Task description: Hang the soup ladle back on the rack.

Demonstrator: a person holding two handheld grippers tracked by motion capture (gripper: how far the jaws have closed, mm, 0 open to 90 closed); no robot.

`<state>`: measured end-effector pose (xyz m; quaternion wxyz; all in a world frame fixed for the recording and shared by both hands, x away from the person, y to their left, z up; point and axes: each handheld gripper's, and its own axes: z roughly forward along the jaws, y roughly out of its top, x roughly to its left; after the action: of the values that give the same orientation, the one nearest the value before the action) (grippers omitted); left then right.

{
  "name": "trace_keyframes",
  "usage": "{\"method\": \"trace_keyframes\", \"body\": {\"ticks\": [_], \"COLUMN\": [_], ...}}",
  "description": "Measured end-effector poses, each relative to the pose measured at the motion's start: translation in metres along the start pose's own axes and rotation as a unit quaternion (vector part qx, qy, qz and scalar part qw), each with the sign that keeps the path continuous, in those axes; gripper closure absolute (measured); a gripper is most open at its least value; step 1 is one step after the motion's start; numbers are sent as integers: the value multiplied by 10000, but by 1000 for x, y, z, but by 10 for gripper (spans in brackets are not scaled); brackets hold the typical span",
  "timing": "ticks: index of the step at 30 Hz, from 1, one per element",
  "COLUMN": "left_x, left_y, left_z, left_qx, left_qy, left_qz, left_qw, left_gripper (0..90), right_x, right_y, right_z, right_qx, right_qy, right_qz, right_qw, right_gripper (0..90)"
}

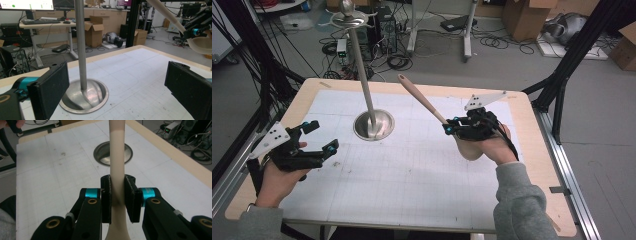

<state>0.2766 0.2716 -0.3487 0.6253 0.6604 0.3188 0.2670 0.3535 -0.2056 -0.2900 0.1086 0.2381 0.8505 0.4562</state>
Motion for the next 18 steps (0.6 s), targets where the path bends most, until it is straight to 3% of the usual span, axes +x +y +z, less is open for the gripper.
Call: {"method": "trace_keyframes", "body": {"ticks": [18], "left_x": [0], "left_y": [0], "left_z": [-1], "left_qx": [-41], "left_qy": [-23], "left_qz": [-21], "left_qw": [10000], "left_gripper": [60], "right_x": [5], "right_y": [52], "right_z": [11], "right_qx": [-513], "right_qy": [4], "right_qz": [-88], "right_qw": [9986], "right_gripper": [775]}}
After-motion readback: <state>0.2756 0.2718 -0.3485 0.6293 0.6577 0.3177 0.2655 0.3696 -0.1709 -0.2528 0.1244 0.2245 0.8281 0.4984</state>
